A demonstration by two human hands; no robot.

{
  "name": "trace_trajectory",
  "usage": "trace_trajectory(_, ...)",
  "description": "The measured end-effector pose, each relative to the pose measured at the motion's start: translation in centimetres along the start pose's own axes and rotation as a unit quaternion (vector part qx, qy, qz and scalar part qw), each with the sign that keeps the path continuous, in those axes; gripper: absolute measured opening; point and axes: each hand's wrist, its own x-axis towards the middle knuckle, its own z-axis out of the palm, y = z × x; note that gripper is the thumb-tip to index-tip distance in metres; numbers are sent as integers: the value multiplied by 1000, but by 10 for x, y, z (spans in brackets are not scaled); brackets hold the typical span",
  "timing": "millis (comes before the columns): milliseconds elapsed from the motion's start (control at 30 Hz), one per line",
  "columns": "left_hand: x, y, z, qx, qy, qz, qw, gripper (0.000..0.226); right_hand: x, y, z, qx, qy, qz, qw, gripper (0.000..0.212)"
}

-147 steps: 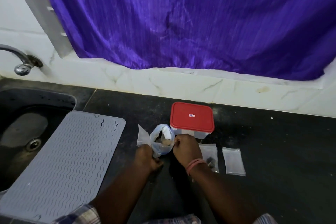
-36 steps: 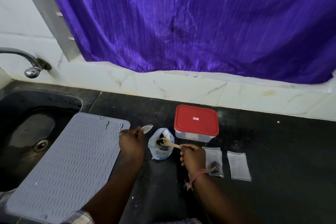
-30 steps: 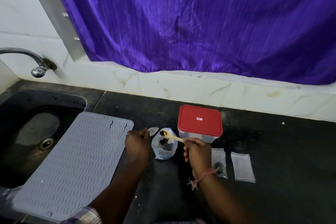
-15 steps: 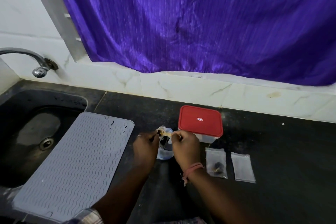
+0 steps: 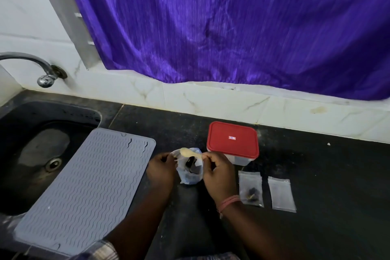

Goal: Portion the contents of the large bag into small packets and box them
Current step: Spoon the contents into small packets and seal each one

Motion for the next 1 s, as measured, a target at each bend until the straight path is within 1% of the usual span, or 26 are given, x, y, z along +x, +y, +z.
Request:
trace_trajectory(100, 6, -4, 0, -40, 22, -60, 997, 17, -2, 14, 1, 22, 42, 67, 997, 11)
trace_trajectory(167, 10, -9, 2, -66, 27, -79, 994, 19, -3, 25, 2, -7, 46, 73, 996, 10)
trace_trajectory(233, 15, -13, 5, -72, 10, -89, 993, 20, -6, 35, 4, -56, 11, 72, 996, 14)
trace_trajectory(300, 16, -12, 10, -65, 1, -108, 992, 20, -9, 41, 8, -119, -46, 56, 990, 18)
trace_trajectory(400, 15, -8, 20, -131, -9, -99, 986, 23, -7, 41, 14, -162, -105, 36, 980, 15)
trace_trajectory(500, 21, -6, 26, -137, -34, -96, 985, 25, -2, 37, 18, -177, -118, 33, 977, 16)
trace_trajectory(600, 28, -7, 31, -141, -67, -130, 979, 20, 1, 37, 21, -170, -119, 43, 977, 19)
trace_trajectory(700, 39, -23, 44, -133, -84, -123, 980, 30, 1, 41, 25, -148, -115, 58, 980, 18)
trace_trajectory(767, 50, -40, 54, -128, -91, -122, 980, 32, -3, 42, 28, -160, -152, 49, 974, 15)
trace_trajectory(833, 57, -50, 60, -132, -88, -124, 979, 42, -8, 41, 30, -161, -180, 53, 969, 14)
trace_trajectory(867, 68, -67, 70, -135, -88, -128, 979, 47, -8, 39, 31, -144, -174, 78, 971, 13)
trace_trajectory(933, 90, -101, 91, -147, -94, -123, 977, 50, -6, 38, 32, -84, -129, 174, 973, 12)
trace_trajectory(1000, 100, -118, 103, -140, -102, -123, 977, 49, 0, 38, 29, -12, -92, 287, 954, 15)
